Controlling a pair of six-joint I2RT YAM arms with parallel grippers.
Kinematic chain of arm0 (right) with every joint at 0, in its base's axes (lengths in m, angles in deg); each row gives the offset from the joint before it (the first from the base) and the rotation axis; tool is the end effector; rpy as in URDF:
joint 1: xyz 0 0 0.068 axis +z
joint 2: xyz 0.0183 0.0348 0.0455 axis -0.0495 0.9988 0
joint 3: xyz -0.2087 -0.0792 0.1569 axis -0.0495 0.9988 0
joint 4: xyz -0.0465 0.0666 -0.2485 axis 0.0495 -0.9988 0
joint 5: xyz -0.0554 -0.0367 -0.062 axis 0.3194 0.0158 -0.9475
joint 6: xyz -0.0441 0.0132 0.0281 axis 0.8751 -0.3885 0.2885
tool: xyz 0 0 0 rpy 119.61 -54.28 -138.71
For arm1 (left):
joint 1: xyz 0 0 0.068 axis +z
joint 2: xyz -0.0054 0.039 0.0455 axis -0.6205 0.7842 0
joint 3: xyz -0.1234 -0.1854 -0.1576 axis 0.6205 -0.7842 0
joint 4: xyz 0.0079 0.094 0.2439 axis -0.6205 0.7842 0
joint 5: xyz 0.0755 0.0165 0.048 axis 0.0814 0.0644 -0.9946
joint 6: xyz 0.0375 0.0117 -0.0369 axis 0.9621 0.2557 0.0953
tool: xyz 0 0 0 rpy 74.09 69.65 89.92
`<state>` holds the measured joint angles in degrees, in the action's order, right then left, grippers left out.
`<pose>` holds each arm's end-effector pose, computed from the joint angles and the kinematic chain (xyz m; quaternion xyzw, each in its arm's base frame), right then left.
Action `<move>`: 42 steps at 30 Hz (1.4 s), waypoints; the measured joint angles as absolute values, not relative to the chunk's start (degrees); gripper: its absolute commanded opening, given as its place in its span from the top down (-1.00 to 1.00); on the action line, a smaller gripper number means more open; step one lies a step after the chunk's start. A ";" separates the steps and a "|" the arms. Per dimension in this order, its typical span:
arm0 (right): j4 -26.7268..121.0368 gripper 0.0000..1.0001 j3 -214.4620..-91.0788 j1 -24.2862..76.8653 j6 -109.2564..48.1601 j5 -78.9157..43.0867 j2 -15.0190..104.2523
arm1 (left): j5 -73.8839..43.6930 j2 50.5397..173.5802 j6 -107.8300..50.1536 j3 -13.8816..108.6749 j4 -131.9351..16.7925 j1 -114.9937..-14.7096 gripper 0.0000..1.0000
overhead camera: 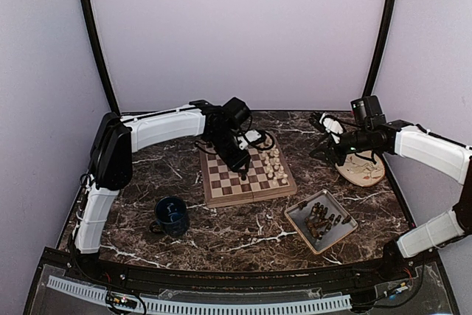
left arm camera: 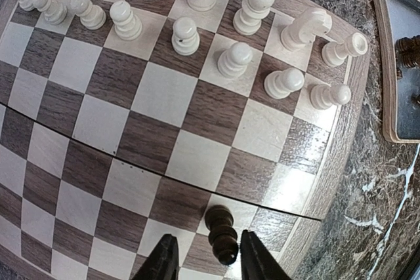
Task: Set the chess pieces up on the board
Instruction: Pick up the bishop from the chessboard, then place the bishop on f8.
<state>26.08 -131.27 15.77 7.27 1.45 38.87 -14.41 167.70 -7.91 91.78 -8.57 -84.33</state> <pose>0.2608 0.1049 0.2643 -0.4586 0.7699 0.1708 0.4095 0.3421 -0.3619 0.2135 0.4656 0.8467 -0.1491 0.2101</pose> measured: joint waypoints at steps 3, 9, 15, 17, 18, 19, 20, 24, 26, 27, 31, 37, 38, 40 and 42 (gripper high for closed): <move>26.06 0.22 -131.27 15.77 7.31 1.49 39.30 | -14.41 167.70 -7.87 91.80 -7.92 -84.33 0.39; 25.84 0.22 -131.27 15.77 7.38 1.62 39.52 | -14.14 167.92 -7.76 91.80 -6.87 -84.33 0.51; 25.84 0.22 -131.27 15.77 7.49 1.62 39.57 | -13.64 168.18 -7.72 91.80 -6.76 -84.33 0.66; 25.84 0.23 -131.27 15.77 7.49 1.62 39.57 | -13.44 168.22 -7.63 91.82 -6.72 -84.33 0.74; 25.84 0.23 -131.27 15.77 7.49 1.62 39.61 | -13.36 168.22 -7.54 91.82 -6.72 -84.33 0.77; 25.84 0.23 -131.27 15.77 7.49 1.62 39.65 | -13.31 168.22 -7.54 91.82 -6.72 -84.33 0.81; 25.86 0.23 -131.27 15.80 7.51 1.62 39.72 | -13.31 168.22 -7.59 91.87 -6.67 -84.33 0.83; 25.80 0.23 -131.27 15.77 7.51 1.62 39.89 | -13.58 168.27 -7.54 92.68 -6.23 -84.33 0.88; 25.80 0.24 -131.27 15.77 7.51 1.62 39.89 | -14.23 168.27 -7.56 93.24 -6.08 -84.33 0.89; 25.77 0.23 -131.27 15.77 7.51 1.62 39.89 | -14.58 168.24 -7.59 93.38 -6.15 -84.33 0.89; 25.77 0.24 -131.27 15.77 7.53 1.62 40.16 | -15.70 168.18 -8.35 93.40 -6.08 -83.61 0.90; 25.55 0.24 -131.27 15.77 7.55 1.62 40.51 | -16.99 167.02 -9.97 93.13 -6.04 -80.50 0.90; 25.53 0.24 -131.27 15.77 7.55 1.62 40.51 | -17.16 166.65 -10.21 92.94 -6.06 -79.67 0.90; 25.45 0.24 -131.27 15.80 7.55 1.62 40.51 | -17.44 165.49 -10.58 91.98 -6.04 -77.79 0.90; 25.45 0.24 -131.27 15.77 7.55 1.62 40.51 | -17.95 164.55 -10.87 91.10 -6.04 -76.39 0.90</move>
